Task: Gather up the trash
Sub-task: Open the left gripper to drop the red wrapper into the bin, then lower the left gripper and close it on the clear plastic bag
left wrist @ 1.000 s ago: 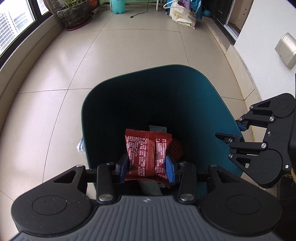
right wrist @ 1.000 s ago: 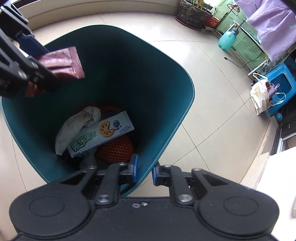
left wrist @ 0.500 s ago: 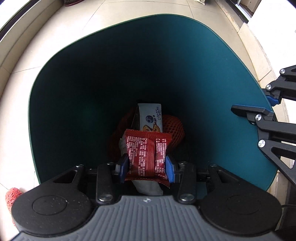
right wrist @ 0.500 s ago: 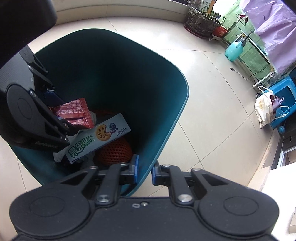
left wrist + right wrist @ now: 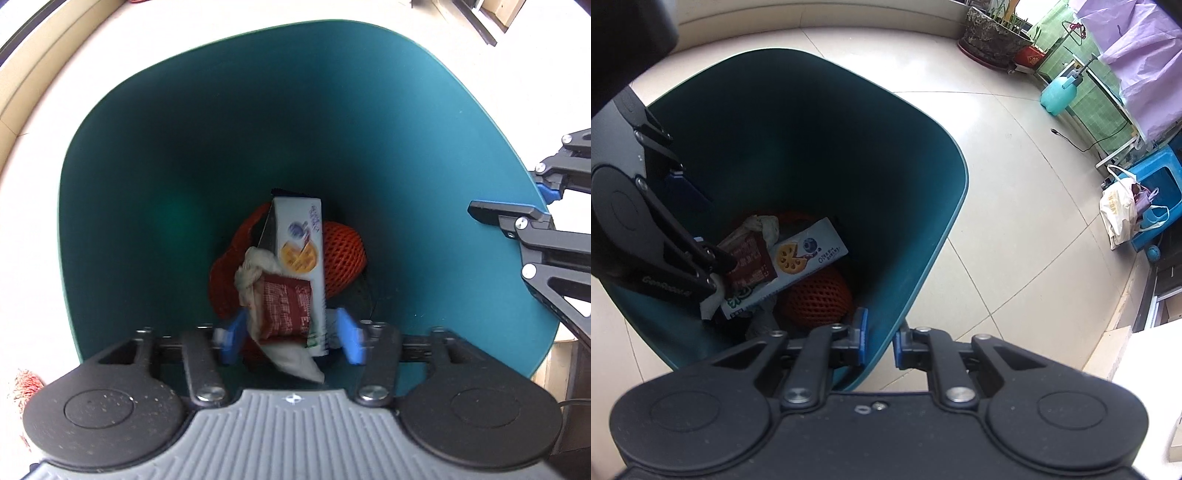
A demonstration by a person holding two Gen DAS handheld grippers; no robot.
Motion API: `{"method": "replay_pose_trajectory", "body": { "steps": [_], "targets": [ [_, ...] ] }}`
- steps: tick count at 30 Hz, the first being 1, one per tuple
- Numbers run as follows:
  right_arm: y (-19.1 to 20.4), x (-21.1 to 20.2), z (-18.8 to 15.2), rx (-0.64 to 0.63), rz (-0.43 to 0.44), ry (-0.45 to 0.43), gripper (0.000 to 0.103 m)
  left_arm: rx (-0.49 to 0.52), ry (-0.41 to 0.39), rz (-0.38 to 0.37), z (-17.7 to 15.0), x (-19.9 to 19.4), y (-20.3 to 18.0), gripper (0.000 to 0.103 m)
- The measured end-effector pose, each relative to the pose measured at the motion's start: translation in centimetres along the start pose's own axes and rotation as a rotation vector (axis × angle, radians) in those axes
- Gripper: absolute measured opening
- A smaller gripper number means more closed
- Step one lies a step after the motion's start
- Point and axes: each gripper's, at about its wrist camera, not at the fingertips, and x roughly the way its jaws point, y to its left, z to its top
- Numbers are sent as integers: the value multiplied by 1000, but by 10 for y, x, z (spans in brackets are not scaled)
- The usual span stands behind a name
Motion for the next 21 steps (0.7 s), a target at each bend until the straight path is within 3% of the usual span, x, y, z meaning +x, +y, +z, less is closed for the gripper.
{"method": "replay_pose_trajectory", "body": {
  "steps": [8, 13, 21],
  "targets": [
    [3, 4, 6, -5, -12, 20, 13, 9, -58, -76, -12, -30, 2, 63],
    [5, 7, 10, -4, -20, 39, 13, 21, -112, -86, -21, -56, 5, 69],
    [6, 11, 14, 5, -26, 74, 15, -20, -174, -79, -31, -94, 34, 69]
  ]
}}
